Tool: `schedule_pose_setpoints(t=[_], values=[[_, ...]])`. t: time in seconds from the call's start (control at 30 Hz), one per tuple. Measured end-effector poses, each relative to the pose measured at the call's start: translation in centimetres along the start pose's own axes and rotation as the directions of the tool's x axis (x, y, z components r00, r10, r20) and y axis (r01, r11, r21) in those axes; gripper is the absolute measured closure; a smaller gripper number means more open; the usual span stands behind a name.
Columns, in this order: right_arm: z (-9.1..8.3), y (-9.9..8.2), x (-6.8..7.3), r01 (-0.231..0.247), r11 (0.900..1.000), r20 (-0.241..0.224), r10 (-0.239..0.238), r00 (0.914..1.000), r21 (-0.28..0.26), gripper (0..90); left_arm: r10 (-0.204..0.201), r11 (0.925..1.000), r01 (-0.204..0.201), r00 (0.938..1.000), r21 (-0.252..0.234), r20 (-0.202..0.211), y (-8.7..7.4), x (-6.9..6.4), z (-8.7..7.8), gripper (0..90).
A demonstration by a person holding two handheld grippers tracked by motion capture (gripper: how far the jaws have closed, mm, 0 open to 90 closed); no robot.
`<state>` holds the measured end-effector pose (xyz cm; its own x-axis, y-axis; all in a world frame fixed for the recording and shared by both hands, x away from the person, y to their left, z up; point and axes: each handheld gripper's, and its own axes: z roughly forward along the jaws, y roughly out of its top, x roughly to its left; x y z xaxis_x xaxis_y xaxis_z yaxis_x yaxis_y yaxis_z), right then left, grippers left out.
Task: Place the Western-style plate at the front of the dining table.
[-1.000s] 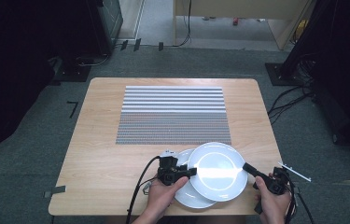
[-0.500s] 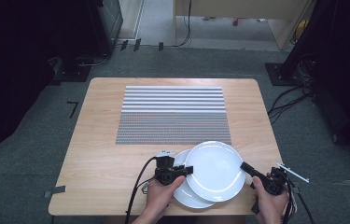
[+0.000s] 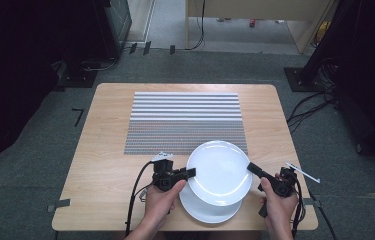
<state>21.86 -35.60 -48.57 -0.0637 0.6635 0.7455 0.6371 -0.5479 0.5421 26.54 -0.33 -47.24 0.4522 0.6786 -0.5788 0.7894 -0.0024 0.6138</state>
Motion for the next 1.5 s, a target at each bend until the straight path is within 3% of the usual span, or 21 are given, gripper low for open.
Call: schedule_pose_setpoints(t=[0.2, 0.4, 0.57, 0.8, 1.23, 1.5], values=[[2.0, 1.3, 2.6, 0.035, 0.9994, -0.016, -0.035, 0.9993, 0.0, 86.9, -0.031, 0.9985, 0.03, 0.9995, -0.045, -0.007, 1.8, 1.2, -1.6, 71.2], [4.3, 2.6, 4.9, 0.057, 0.9983, -0.028, -0.057, 0.998, 0.005, 86.6, -0.025, 0.9959, 0.022, 0.9991, -0.088, -0.035, 4.0, 2.2, -3.2, 71.1], [6.9, 3.8, 6.9, 0.079, 0.9968, -0.029, -0.078, 0.9965, 0.011, 86.6, -0.048, 0.9931, 0.043, 0.9977, -0.109, -0.047, 5.5, 3.6, -3.9, 70.9], [9.6, 5.1, 8.1, 0.098, 0.9949, -0.035, -0.097, 0.9947, 0.025, 86.7, -0.077, 0.99, 0.069, 0.9948, -0.123, -0.066, 7.1, 5.4, -4.0, 70.4], [13.9, 6.4, 7.7, 0.071, 0.9955, -0.003, -0.07, 0.9975, 0.063, 86.3, -0.089, 0.9929, 0.078, 0.9871, -0.09, -0.133, 10.0, 8.2, -2.3, 68.9], [17.5, 6.4, 6.3, 0.012, 0.9962, 0.048, -0.016, 0.9987, 0.087, 86.0, -0.144, 0.9889, 0.134, 0.9696, -0.064, -0.198, 11.5, 10.5, -0.1, 68.5]])
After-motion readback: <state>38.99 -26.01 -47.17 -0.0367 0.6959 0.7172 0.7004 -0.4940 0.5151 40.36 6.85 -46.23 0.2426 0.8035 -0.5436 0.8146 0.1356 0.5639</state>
